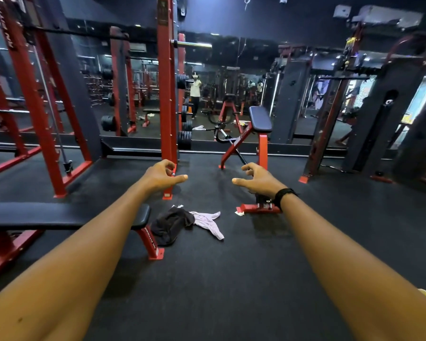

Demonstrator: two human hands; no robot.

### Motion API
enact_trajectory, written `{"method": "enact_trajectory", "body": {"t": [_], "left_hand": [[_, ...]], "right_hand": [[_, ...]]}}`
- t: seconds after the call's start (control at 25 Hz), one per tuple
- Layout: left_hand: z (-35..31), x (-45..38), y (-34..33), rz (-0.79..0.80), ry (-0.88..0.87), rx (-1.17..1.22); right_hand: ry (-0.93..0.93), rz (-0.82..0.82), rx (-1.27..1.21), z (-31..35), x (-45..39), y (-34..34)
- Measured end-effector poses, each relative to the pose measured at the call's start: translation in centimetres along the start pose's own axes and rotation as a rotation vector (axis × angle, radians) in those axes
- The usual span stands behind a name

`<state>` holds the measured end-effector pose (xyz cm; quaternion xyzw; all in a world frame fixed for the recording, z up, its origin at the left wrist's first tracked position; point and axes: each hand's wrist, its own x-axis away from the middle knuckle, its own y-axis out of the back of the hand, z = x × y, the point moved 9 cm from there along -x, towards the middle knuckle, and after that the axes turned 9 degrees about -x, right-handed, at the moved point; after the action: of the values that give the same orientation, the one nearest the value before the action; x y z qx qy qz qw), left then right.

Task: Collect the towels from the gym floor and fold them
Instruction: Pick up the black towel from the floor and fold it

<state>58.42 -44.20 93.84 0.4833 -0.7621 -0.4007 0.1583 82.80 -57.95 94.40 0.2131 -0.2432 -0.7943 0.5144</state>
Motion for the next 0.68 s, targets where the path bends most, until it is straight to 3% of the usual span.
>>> {"method": "enact_trajectory", "body": {"t": [0.44,0.68], "left_hand": [[2.7,-26.8,-5.9,0.081,-0.011,0.019],[5.3,-40.3,-9.4,0.049,0.046,-0.005]], "right_hand": [[-0.058,-0.049,0.013,-5.7,-24.9,2.0],[-0.022,-0.022,0.006,-10.2,-40.8,2.2]]}}
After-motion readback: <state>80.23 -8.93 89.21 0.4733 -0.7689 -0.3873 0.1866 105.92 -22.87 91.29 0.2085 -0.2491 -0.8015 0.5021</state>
